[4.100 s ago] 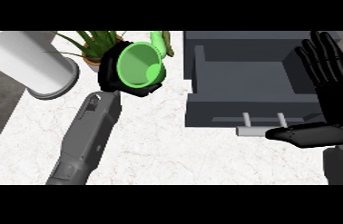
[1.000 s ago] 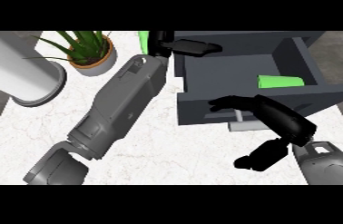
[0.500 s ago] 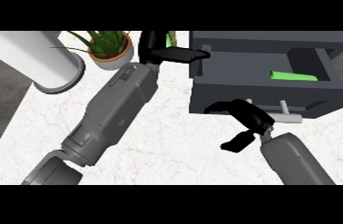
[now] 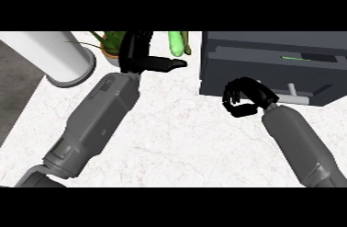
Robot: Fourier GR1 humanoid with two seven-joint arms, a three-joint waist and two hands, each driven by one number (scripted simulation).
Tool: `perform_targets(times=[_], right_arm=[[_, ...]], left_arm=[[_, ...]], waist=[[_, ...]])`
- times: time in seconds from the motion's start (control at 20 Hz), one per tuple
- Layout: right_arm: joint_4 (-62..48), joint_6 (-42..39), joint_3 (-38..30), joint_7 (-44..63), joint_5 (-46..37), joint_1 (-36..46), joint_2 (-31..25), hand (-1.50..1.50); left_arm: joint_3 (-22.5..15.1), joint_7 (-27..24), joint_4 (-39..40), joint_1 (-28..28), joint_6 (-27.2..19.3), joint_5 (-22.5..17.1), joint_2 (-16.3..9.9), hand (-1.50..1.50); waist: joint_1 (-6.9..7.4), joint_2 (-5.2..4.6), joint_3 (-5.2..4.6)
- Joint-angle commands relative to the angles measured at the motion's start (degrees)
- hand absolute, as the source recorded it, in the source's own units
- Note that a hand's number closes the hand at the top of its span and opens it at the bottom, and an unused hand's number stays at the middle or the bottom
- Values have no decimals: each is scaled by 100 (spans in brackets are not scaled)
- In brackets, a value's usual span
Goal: Pick up the cup, place it into the drawer and close the drawer
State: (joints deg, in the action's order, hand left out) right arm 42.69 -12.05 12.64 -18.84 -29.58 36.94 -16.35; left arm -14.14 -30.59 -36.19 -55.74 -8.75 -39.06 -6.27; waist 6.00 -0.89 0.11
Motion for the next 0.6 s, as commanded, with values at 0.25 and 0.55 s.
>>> perform_targets(times=[0.25,0.55], right_arm=[[-1490,309,-1023,-446,333,1424,-566,150],[-1561,330,-1307,-242,579,1691,-686,150]], left_arm=[[-22,277,-563,548,449,-94,-447,-150],[-56,289,-657,620,669,-68,-614,-150]], waist=[[305,-81,17],[485,-179,17]])
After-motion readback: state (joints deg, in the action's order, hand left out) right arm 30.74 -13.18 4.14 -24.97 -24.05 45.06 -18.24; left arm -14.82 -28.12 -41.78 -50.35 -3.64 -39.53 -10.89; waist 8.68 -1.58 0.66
